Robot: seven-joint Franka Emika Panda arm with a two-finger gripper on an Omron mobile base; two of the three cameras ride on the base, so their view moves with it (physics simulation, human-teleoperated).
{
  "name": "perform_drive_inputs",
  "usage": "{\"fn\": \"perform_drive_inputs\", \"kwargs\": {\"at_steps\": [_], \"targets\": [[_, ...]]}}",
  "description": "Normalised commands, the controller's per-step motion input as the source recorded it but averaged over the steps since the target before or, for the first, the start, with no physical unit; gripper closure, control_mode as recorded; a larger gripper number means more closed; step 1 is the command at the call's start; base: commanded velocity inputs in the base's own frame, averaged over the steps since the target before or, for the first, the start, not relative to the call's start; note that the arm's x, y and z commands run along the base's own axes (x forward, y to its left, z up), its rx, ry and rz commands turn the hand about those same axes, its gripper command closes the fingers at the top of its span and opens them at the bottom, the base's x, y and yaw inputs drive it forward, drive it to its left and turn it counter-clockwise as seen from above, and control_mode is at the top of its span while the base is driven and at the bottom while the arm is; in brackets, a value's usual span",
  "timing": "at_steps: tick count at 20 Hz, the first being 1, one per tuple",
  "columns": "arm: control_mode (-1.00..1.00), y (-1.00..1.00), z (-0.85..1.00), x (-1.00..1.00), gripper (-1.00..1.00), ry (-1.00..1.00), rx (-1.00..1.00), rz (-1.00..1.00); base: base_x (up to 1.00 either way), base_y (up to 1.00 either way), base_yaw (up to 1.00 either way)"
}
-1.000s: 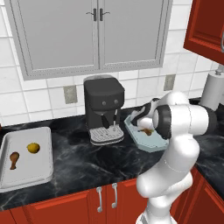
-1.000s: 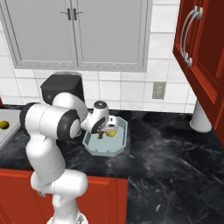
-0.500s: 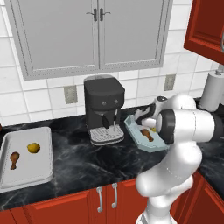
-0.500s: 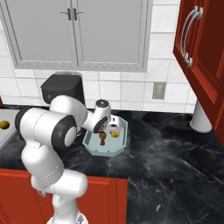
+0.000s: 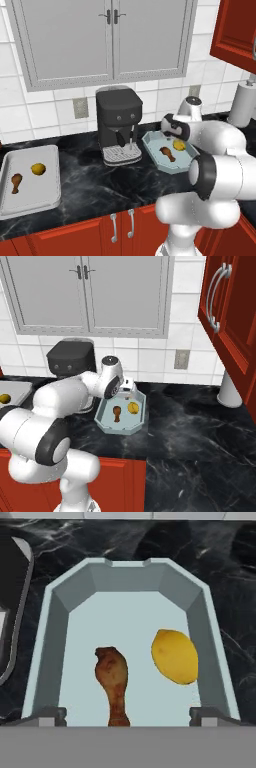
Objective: Place one lemon and one chicken drumstick in each tupperware on the nearby counter, to pack two identical lunches.
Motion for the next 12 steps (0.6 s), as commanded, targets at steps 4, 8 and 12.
{"fn": "perform_drive_inputs", "kwargs": {"at_steps": [4, 8, 12], "targets": [[-1.0, 0.27, 0.81, -0.89, -1.0, 0.0, -0.05, -0.04, 0.0, 0.0, 0.0], [-1.0, 0.12, 0.59, -1.0, -1.0, -0.09, -0.02, -0.11, 0.0, 0.0, 0.0], [-1.0, 0.14, 0.5, -1.0, -1.0, -0.26, -0.04, -0.12, 0.0, 0.0, 0.0]]}}
